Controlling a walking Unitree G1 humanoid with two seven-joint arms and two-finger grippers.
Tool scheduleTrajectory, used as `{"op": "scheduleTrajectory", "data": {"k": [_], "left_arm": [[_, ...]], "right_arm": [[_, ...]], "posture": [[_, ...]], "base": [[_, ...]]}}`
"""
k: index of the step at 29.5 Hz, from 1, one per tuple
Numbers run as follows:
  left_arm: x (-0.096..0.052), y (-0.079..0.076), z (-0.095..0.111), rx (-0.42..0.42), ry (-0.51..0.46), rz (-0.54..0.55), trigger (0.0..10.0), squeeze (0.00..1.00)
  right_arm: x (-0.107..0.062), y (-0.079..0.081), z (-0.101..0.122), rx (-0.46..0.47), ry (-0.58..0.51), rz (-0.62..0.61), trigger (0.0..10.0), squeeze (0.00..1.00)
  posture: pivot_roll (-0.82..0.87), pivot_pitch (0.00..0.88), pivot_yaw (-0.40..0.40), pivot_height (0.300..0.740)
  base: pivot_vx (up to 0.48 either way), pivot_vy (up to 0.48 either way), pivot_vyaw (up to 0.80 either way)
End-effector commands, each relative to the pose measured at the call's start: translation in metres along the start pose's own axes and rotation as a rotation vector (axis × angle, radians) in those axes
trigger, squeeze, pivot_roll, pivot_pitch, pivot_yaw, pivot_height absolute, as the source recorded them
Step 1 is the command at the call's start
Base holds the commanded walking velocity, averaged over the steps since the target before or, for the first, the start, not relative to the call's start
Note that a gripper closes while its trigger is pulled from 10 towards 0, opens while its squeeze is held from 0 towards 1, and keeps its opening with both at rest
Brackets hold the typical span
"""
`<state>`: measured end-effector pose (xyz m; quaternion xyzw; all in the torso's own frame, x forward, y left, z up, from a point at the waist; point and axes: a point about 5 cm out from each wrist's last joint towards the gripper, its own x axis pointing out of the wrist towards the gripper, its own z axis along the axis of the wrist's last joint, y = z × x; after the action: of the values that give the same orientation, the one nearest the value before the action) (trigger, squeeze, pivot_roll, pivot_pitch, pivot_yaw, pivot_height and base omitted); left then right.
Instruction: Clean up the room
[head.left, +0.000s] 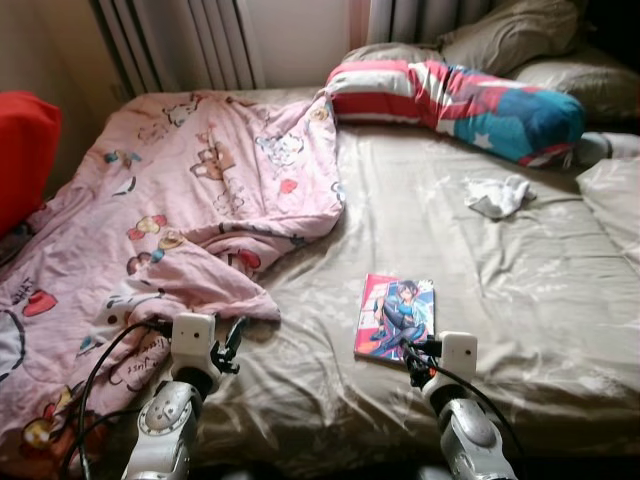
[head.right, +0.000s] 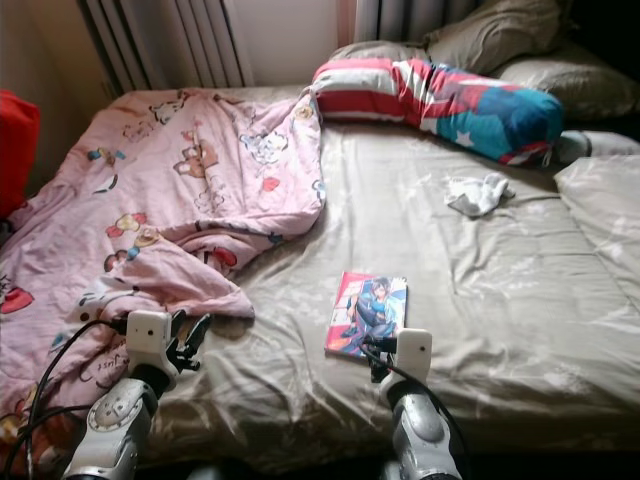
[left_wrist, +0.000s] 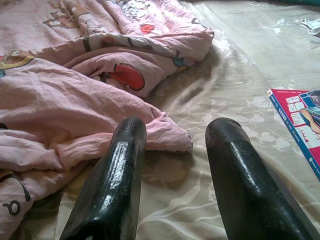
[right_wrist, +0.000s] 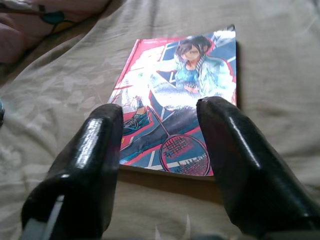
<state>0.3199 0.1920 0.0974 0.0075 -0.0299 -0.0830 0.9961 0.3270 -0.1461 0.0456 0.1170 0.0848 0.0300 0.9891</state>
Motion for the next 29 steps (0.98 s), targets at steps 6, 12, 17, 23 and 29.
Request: {"op": "scheduleTrajectory", "data": {"k": [6,12,17,23,29], "left_arm": [[-0.007,0.005,0.006,0.04,0.012,-0.028,10.0,0.0],[-0.002,0.008,0.017,0.052,-0.007,-0.015,10.0,0.0],[0.004,0.009,0.022,0.046,-0.024,0.0,10.0,0.0],[0.007,0.008,0.021,0.008,-0.04,0.053,10.0,0.0],[0.008,0.006,0.02,-0.002,-0.047,0.067,10.0,0.0]], "right_arm": [[0.005,-0.001,0.0,0.142,0.032,-0.049,10.0,1.0],[0.008,-0.013,0.005,0.209,0.047,-0.111,10.0,0.0],[0.011,-0.017,0.011,0.221,0.043,-0.119,10.0,0.0],[0.013,-0.026,0.022,0.177,0.018,-0.098,10.0,0.0],[0.014,-0.03,0.028,0.159,0.009,-0.1,10.0,0.0]], "posture": [[0.1,0.269,0.089,0.583],[0.13,0.28,0.088,0.583],[0.11,0.282,0.067,0.583],[0.09,0.275,0.03,0.583],[0.07,0.268,0.004,0.583]], "base": [[0.0,0.0,0.0],[0.0,0.0,0.0],[0.0,0.0,0.0],[0.0,0.0,0.0],[0.0,0.0,0.0]]}}
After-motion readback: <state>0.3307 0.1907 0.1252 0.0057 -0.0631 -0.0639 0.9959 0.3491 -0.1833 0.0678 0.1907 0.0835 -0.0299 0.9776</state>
